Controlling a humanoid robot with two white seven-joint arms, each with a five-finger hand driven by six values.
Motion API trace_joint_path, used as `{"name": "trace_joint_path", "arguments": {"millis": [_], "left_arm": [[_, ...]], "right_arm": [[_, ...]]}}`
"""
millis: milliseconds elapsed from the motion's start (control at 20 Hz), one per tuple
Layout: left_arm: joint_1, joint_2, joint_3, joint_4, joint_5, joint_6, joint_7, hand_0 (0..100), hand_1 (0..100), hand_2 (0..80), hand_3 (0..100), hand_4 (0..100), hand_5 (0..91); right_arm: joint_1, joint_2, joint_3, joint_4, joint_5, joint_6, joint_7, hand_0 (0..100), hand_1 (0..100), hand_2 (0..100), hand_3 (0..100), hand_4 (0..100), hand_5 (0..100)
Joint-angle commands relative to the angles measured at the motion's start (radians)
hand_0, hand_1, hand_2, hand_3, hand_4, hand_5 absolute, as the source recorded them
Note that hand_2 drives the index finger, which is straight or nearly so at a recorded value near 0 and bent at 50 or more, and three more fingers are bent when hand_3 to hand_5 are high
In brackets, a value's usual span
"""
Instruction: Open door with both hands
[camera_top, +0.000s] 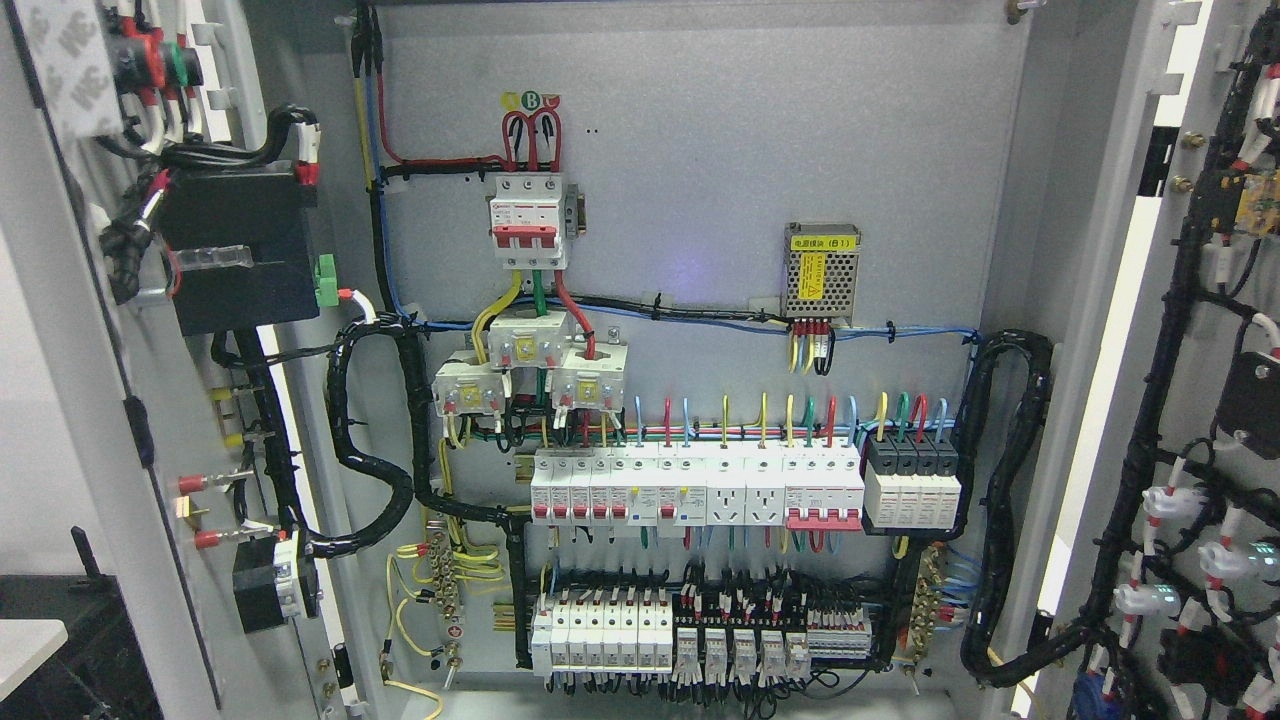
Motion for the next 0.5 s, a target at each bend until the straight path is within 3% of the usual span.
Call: {"name": "trace_joint_path", "arguments": {"millis": [0,200,451], "left_arm": [[-0.022,0.021,-0.006,-0.210,-0.004,-0.111,0.002,0,0,0.0,0,0,0.0],[-0.047,0.021,-0.020,-0.239,-0.004,-0.154,0.002,0,0,0.0,0,0,0.0],[-0.145,0.035,-0.026,-0.287,-0.004,-0.155,0.006,0,0,0.0,0,0,0.0]], "right_arm": [[0.032,-0.069,-0.078,-0.171,0.003,-0.012,0.000,38,0,0,0,0,0],[0.032,-0.092,-0.107,-0.248,0.003,-0.020,0.000,38,0,0,0,0,0],[0.025,-0.113,-0.118,-0.297,0.004,-0.048,0.000,38,0,0,0,0,0]]}}
